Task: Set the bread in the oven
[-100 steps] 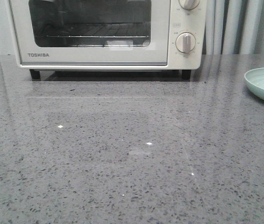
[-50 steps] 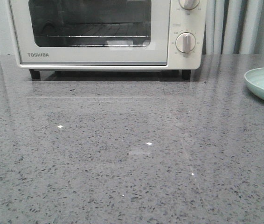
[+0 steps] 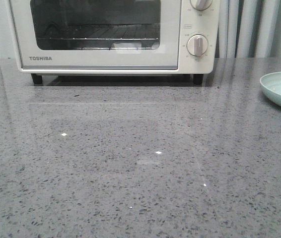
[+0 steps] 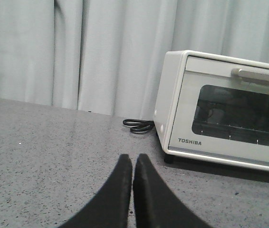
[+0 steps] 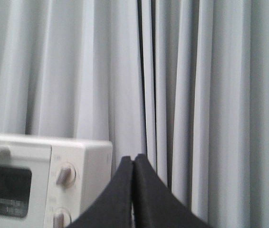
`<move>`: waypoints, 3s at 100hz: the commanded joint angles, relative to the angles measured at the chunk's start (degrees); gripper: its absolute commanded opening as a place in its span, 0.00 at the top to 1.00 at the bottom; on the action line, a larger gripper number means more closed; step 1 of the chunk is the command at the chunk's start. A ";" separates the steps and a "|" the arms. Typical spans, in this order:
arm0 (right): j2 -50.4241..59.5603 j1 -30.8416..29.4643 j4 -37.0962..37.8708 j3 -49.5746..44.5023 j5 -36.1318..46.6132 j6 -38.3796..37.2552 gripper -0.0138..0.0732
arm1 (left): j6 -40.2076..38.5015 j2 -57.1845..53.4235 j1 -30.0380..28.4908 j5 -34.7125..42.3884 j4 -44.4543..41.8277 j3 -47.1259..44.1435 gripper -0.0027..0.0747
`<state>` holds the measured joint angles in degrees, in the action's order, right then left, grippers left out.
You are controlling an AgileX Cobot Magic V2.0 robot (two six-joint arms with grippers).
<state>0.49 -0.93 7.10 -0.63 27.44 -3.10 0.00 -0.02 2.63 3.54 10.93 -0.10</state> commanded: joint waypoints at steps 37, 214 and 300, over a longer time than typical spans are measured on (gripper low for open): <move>1.05 -0.35 0.43 0.42 -3.16 -11.83 0.93 | -3.34 -1.71 0.32 10.46 17.17 -0.67 0.99; -26.14 -0.35 -16.85 42.44 -75.55 -7.18 0.92 | -1.54 43.63 28.29 0.46 -2.17 44.73 0.99; -26.26 -0.35 -16.85 42.69 -78.80 -7.16 0.92 | -1.54 82.42 28.16 3.62 -4.27 69.78 0.99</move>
<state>-24.79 -0.93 -9.18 40.02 -54.59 -10.89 -1.64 83.01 31.05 2.12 6.98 66.81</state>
